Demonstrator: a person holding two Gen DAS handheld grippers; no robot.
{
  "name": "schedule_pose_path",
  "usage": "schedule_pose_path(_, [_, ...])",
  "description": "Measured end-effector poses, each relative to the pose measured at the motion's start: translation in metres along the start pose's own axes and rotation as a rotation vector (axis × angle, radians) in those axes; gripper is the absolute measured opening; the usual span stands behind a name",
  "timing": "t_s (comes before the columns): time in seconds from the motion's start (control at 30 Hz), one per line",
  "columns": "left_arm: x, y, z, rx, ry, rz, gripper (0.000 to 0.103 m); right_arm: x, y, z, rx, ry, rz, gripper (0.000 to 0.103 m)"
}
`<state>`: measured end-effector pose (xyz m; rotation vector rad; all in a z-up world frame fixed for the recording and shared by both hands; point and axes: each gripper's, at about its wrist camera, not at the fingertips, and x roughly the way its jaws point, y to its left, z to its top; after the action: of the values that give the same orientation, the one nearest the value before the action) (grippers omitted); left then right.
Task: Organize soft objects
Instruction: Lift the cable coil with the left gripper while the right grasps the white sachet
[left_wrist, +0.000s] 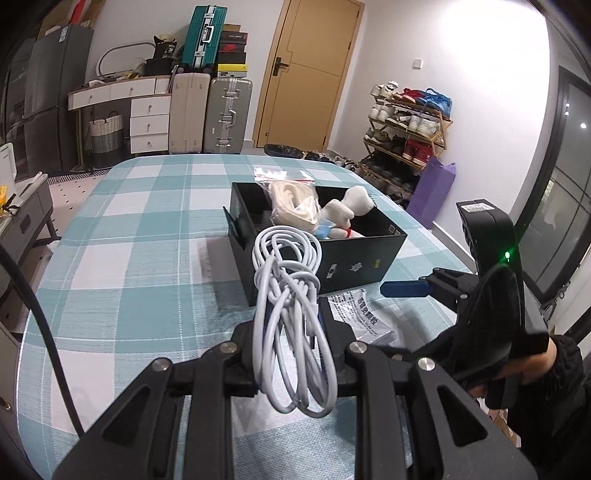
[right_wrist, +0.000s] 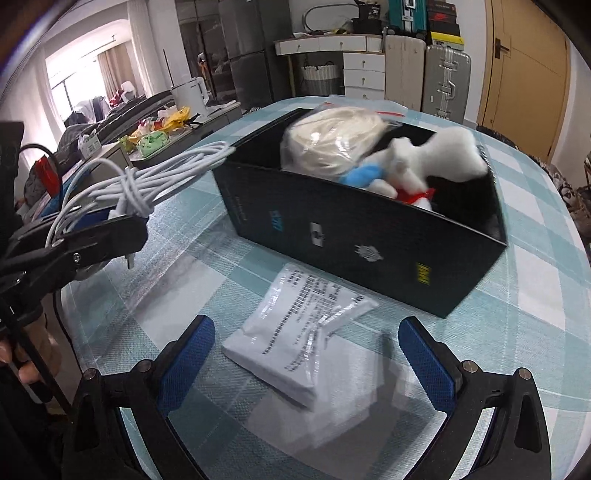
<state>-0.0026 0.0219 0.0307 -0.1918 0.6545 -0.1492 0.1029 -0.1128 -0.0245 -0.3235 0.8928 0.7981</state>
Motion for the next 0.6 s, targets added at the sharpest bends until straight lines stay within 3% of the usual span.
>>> schedule_pose_path(0.2, [0.001, 0.003, 0.001, -0.009, -0.001, 0.010, 0.022, 0.015, 0.021, 0.004, -0.016, 0.021, -0.065, 0.097])
schedule_pose_path(0.27, [0.001, 0.004, 0.001, -0.011, -0.001, 0.014, 0.022, 0.020, 0.026, 0.004, -0.017, 0.037, -0.082, 0.086])
schedule_pose_path(0.33, [0.001, 0.003, 0.000, -0.009, 0.004, 0.018, 0.022, 0.022, 0.026, 0.005, -0.012, 0.036, -0.092, 0.085])
schedule_pose_path(0.4, [0.002, 0.002, 0.000, -0.008, 0.005, 0.021, 0.022, 0.022, 0.027, 0.005, -0.017, 0.034, -0.089, 0.077])
schedule_pose_path(0.47, [0.003, 0.002, 0.000, -0.011, 0.006, 0.020, 0.022, 0.020, 0.025, 0.006, -0.022, 0.030, -0.085, 0.062])
schedule_pose_path(0.6, [0.004, 0.001, -0.001, -0.006, 0.009, 0.021, 0.022, 0.015, 0.016, 0.004, -0.036, 0.034, -0.061, 0.052])
